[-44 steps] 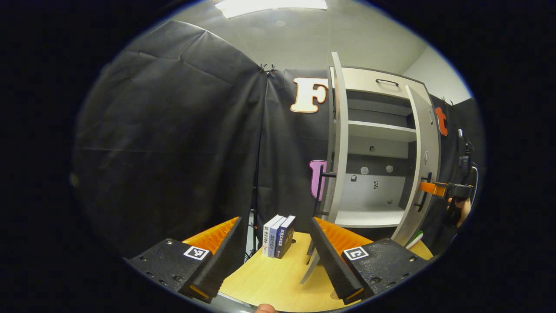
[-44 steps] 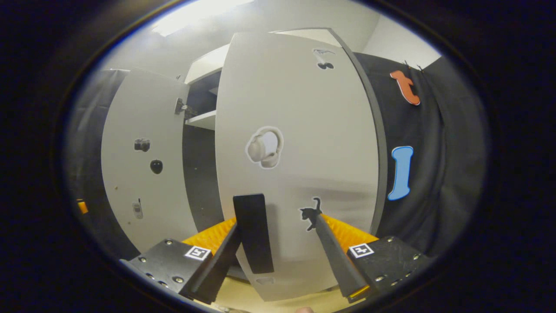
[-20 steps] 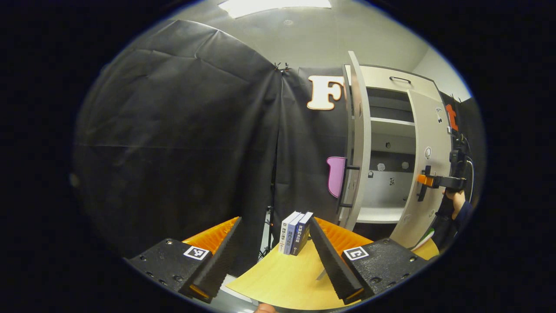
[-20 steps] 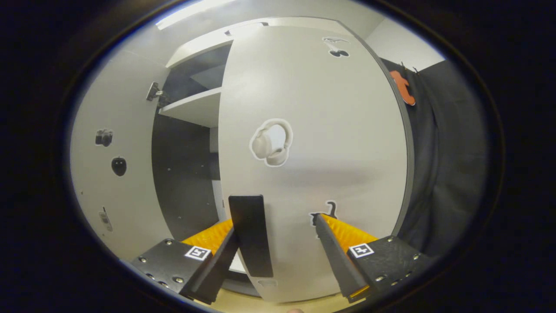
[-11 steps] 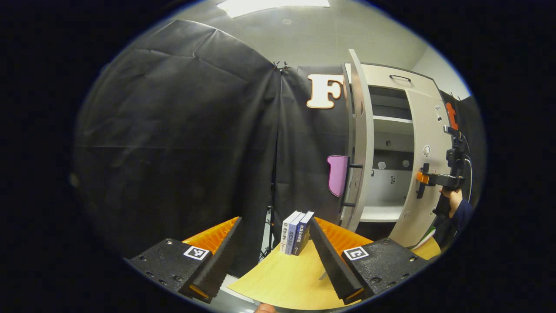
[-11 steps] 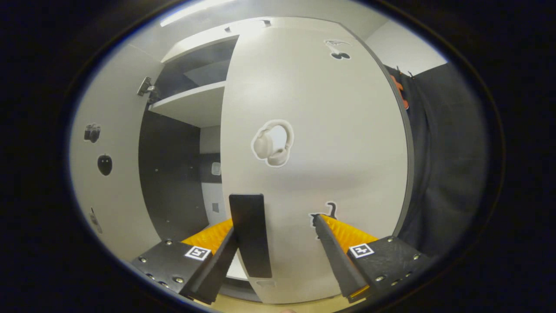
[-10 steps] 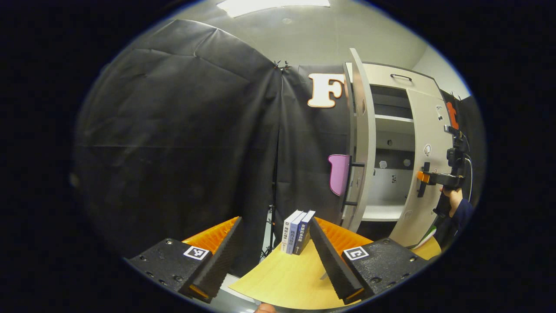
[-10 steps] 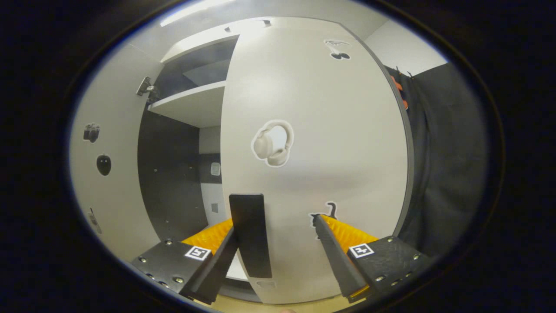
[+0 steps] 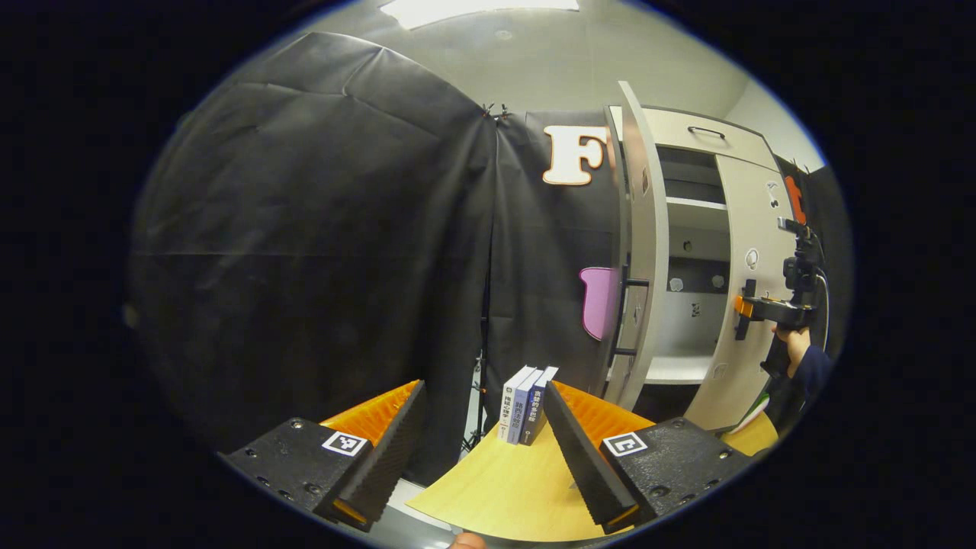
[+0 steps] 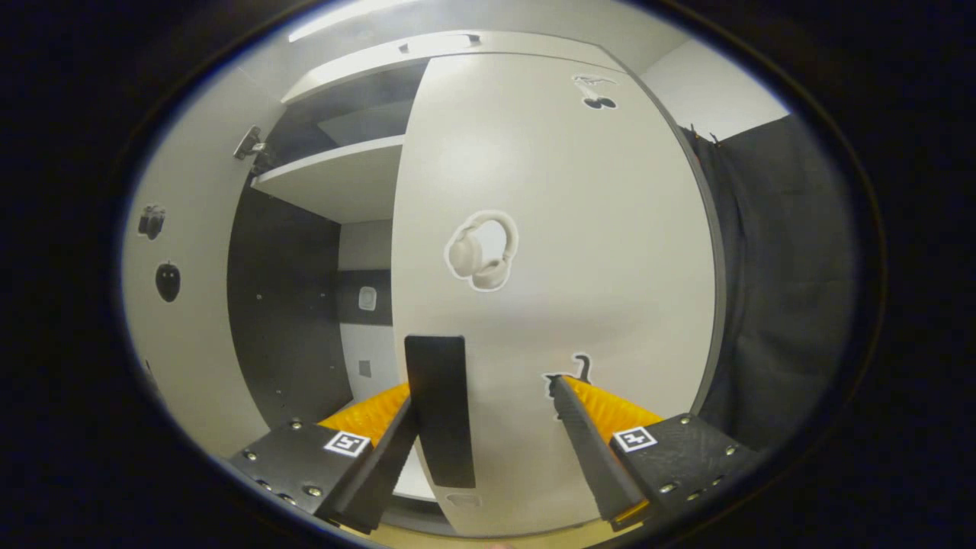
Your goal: Grasp the bottle in the cabinet with the left hand and place it on the coaster, then close the right door with the right hand and the left door with the left hand.
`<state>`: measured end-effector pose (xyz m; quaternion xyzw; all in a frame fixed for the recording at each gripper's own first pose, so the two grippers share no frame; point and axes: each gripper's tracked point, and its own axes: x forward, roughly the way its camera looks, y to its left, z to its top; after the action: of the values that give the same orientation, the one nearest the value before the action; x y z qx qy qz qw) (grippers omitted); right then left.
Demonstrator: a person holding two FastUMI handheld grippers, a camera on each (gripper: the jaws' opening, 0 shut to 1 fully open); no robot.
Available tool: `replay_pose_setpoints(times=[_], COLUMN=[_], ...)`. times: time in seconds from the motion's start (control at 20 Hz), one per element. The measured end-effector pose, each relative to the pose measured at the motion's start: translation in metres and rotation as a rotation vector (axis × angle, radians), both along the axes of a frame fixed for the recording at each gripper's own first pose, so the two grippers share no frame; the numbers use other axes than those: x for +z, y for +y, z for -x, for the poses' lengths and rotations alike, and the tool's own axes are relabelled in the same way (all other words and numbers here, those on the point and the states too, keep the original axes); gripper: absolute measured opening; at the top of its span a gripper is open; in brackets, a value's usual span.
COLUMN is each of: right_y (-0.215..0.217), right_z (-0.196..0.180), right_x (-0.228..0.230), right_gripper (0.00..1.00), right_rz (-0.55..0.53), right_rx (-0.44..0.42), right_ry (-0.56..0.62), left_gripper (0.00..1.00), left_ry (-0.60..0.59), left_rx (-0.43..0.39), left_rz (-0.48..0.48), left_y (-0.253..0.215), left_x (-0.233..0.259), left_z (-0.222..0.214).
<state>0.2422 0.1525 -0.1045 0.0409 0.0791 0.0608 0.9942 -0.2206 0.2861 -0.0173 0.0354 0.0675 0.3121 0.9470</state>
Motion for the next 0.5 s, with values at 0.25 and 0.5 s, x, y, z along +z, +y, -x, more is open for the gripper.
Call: replay_pose_setpoints(times=[0.25, 0.5], right_y=[-0.008, -0.060], right_z=[0.034, 0.093], right_x=[0.002, 0.039], right_gripper=[1.00, 0.97], right_rz=[-0.033, 0.020], right_rx=[0.069, 0.038], right_ry=[0.034, -0.034], left_gripper=[0.97, 0.96], left_ry=[-0.002, 0.007], left_rx=[-0.065, -0.189], left_rz=[0.034, 0.064], left_y=[-0.008, -0.023], left_x=[-0.008, -0.019], left_z=[-0.021, -0.065])
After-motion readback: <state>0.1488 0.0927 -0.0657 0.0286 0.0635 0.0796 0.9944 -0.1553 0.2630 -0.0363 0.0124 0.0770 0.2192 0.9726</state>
